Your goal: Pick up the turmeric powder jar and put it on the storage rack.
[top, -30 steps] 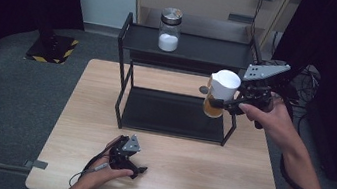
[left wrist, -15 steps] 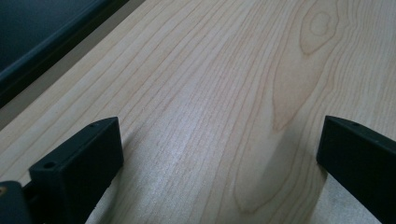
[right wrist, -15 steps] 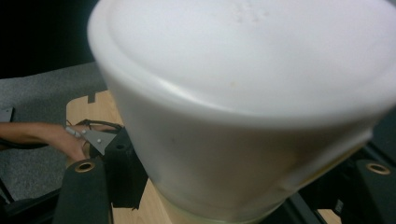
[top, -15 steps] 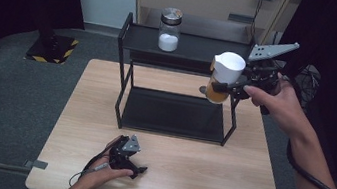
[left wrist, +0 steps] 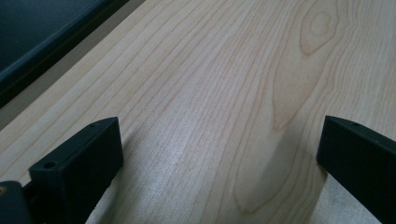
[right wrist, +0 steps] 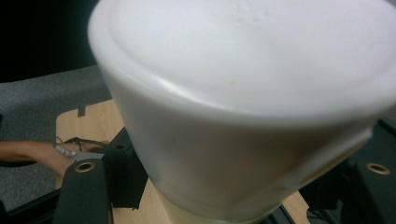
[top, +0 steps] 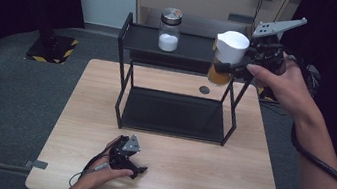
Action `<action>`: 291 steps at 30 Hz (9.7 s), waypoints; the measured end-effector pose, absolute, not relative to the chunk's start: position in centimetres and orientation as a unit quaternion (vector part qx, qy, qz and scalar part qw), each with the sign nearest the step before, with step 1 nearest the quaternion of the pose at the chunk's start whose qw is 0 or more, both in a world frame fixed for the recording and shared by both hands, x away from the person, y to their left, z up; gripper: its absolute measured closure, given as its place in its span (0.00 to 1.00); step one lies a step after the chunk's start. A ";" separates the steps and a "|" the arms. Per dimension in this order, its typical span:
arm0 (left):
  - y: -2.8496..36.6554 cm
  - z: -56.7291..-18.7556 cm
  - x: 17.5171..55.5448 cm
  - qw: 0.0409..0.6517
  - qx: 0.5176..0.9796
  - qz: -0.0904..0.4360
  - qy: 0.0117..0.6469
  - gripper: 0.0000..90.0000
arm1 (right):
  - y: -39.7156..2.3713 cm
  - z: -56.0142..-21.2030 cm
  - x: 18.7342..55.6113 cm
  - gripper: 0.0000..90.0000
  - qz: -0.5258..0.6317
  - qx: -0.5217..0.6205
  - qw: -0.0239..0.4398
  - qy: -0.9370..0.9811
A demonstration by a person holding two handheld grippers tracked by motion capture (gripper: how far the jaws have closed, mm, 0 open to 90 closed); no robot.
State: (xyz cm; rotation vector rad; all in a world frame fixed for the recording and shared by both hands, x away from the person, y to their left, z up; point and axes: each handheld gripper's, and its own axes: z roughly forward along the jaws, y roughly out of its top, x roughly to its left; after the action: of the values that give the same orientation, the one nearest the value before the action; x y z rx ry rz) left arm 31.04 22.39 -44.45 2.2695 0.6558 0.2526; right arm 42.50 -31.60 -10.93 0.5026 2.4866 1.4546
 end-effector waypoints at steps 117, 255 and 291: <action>22.3 -44.4 30.7 0.372 0.884 0.103 0.262 0.00 | -28.9 -12.1 39.0 0.04 0.434 0.220 0.178 0.855; 22.2 -44.4 30.6 0.372 0.884 0.104 0.263 0.00 | -35.1 -44.3 31.3 0.03 0.357 0.370 0.158 0.843; 22.2 -44.4 30.6 0.372 0.884 0.104 0.263 0.00 | -34.9 -44.3 31.2 0.03 0.355 0.374 0.159 0.842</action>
State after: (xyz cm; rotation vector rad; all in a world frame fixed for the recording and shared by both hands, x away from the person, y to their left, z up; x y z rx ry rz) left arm 30.65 22.24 -44.43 2.2669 0.6745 0.2677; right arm 31.22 -34.91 -44.29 1.0686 2.4074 1.0141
